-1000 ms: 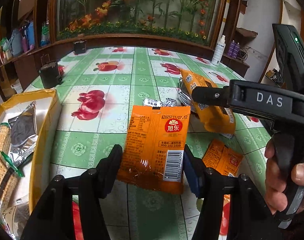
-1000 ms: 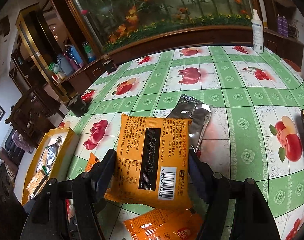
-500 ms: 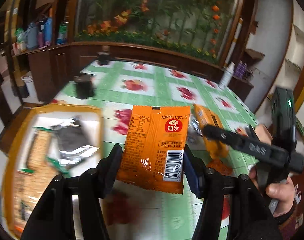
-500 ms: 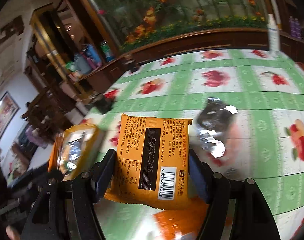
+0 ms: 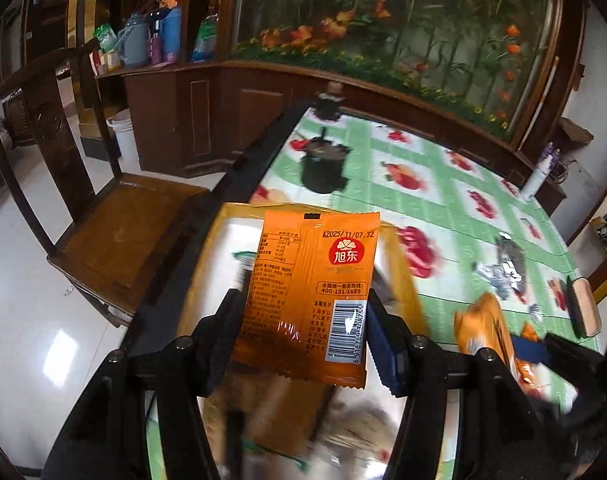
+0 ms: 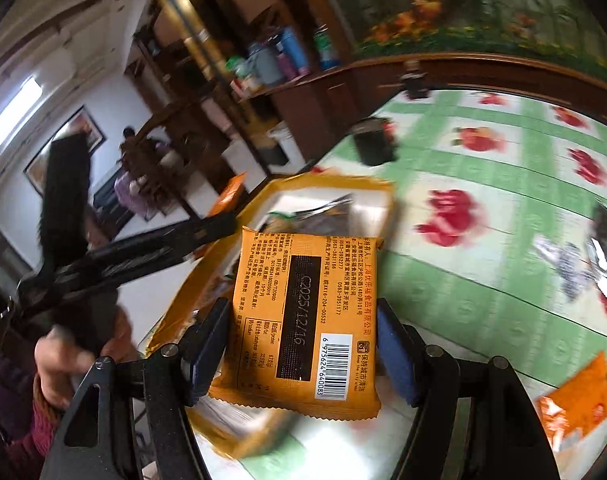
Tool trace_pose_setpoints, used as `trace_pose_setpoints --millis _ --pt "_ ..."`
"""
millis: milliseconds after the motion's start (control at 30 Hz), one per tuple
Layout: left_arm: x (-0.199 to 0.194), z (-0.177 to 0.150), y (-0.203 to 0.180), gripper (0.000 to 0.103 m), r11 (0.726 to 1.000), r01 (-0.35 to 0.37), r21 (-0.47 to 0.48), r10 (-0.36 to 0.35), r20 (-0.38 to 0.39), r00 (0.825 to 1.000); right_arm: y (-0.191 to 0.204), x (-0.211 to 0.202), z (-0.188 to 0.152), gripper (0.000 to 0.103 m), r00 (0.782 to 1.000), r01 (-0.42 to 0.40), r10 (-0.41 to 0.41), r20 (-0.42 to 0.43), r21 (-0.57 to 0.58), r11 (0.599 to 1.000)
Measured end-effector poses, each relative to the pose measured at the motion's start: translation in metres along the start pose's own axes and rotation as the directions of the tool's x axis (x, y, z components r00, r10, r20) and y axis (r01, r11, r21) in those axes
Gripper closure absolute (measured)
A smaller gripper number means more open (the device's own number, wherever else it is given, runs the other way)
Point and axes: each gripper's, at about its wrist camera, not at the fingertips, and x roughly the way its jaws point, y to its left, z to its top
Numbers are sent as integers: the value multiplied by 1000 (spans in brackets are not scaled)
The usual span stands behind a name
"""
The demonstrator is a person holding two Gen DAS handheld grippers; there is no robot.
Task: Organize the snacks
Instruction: 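Carry both orange packs over the white tray, then open both tools to drop the orange packs into the tray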
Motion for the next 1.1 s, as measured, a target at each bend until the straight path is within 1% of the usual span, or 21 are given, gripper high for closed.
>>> trace_pose_setpoints --millis 67,100,167,233,467,533,567,600,667,700,833,967,1100 --pt "14 5 13 44 1000 -11 -13 11 -38 999 12 14 2 28 1000 15 -16 -21 -17 1000" --pt "23 8 19 44 1000 0 -18 -1 -56 998 16 20 2 28 999 21 -22 -29 -26 999" --pt "37 10 26 44 1000 -12 -29 9 -94 996 24 34 1 28 998 32 -34 -48 -40 999" --pt "47 10 29 44 999 1 -33 -5 -117 993 29 49 1 28 996 47 -50 -68 -47 998" --pt "65 8 27 44 999 7 -40 -13 -156 988 33 72 -2 28 992 63 -69 -104 -56 996" --pt "69 7 25 43 1000 3 -28 -8 -165 986 31 74 -1 28 992 55 -60 -107 -51 997" --pt "69 7 24 41 1000 3 -24 -7 -167 986 31 74 -1 28 993 56 -62 -105 -53 997" --pt "69 7 23 38 1000 4 -21 -7 -164 986 32 73 -1 28 993 57 -63 -102 -55 997" --pt "69 7 22 24 1000 8 -19 -11 -161 987 32 70 0 28 994 44 -49 -97 -53 998" --pt "67 7 21 23 1000 12 -20 -15 -159 987 32 67 0 28 995 36 -41 -94 -49 998" --pt "61 6 21 22 1000 15 -27 -19 -156 988 31 53 1 28 998 10 -13 -65 -41 999" --pt "45 5 15 22 999 29 -28 -32 -133 991 21 24 -1 28 1000 -18 17 -18 -19 1000" --pt "31 5 -2 22 999 53 -12 -54 -107 993 -3 -7 -4 28 1000 -5 5 29 21 1000"
